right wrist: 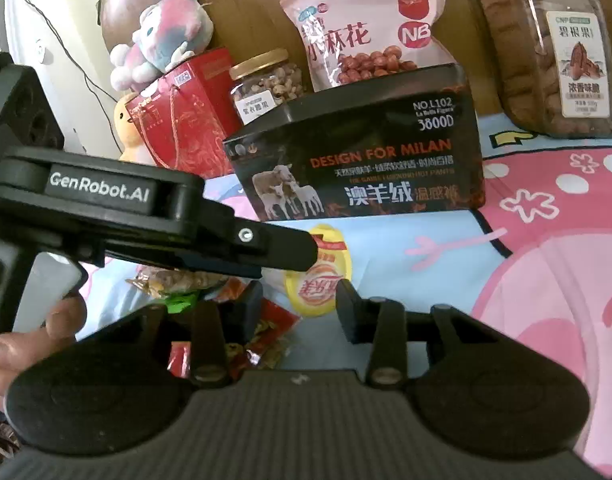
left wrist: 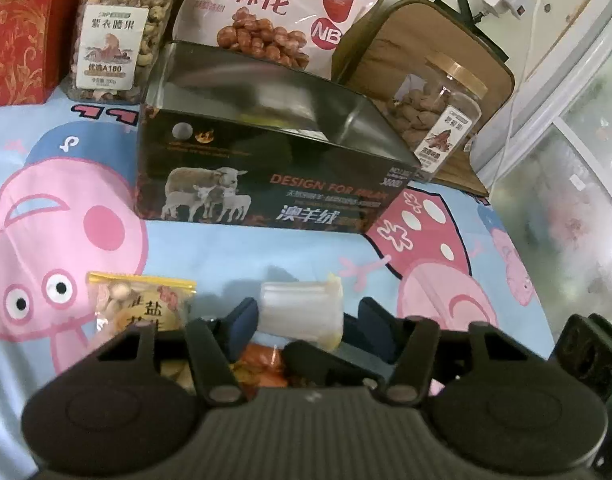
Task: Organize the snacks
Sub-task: 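Grasp the yellow-lidded snack cup with the left gripper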
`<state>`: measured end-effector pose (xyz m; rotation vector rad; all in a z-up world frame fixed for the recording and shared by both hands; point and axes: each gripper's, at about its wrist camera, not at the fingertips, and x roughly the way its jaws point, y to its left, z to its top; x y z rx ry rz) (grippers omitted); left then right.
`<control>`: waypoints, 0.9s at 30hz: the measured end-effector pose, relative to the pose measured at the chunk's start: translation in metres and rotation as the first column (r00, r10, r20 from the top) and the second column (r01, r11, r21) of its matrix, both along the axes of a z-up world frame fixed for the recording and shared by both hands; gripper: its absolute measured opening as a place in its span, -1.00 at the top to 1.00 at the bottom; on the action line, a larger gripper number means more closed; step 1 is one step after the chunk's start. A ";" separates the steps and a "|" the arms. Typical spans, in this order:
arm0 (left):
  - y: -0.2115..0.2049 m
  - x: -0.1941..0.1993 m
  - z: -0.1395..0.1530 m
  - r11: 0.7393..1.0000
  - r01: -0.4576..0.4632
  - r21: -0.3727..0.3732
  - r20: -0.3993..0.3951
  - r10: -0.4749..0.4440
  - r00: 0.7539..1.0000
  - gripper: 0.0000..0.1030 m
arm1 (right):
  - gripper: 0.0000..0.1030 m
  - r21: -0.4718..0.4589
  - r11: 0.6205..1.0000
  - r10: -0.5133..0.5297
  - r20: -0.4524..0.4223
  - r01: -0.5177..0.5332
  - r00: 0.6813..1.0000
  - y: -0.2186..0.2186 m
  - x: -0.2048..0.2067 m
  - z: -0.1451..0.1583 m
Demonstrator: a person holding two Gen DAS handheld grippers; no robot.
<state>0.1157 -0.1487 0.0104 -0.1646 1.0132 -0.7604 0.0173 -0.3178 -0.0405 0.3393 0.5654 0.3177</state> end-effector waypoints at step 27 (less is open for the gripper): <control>0.032 0.010 0.046 0.995 -0.044 -0.089 0.118 0.054 0.992 -0.04 | 0.26 -0.197 0.980 0.008 0.180 0.028 0.984 0.008 -0.006 0.022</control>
